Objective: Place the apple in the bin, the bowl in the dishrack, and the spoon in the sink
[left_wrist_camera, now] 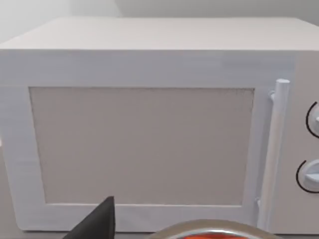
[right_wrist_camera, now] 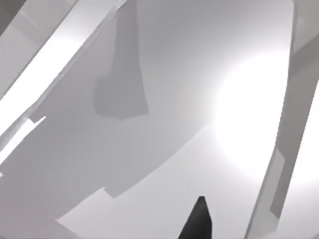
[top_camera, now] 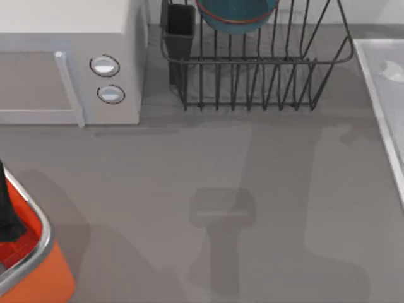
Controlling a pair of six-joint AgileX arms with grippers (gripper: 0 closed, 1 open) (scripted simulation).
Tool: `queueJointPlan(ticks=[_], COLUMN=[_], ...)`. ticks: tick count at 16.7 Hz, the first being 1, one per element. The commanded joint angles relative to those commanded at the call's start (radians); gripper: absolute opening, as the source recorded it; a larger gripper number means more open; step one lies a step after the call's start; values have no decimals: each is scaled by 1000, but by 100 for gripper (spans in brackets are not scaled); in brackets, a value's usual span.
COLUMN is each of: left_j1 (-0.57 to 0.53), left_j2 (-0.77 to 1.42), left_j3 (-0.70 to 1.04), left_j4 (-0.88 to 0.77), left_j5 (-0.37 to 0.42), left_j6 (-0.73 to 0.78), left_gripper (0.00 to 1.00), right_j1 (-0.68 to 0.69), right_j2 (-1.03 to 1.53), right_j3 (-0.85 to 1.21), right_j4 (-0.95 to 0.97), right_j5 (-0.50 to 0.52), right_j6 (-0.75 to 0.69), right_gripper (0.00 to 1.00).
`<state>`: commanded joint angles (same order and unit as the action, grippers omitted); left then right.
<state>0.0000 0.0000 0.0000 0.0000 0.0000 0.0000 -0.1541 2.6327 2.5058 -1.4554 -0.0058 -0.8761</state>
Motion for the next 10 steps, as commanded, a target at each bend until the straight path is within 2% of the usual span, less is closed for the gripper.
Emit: queueJointPlan(ticks=[7, 10], left_j1=[0, 0], left_j2=[0, 0], left_j3=[0, 0], left_j4=[0, 0], left_j5=[0, 0], left_j6=[0, 0], left_gripper=[100, 100], right_j1=[1, 1], right_j2=[-28, -28], right_j3=[-69, -69], right_j4=[59, 59], right_j5=[1, 1], right_j6=[-1, -1], right_gripper=[0, 23])
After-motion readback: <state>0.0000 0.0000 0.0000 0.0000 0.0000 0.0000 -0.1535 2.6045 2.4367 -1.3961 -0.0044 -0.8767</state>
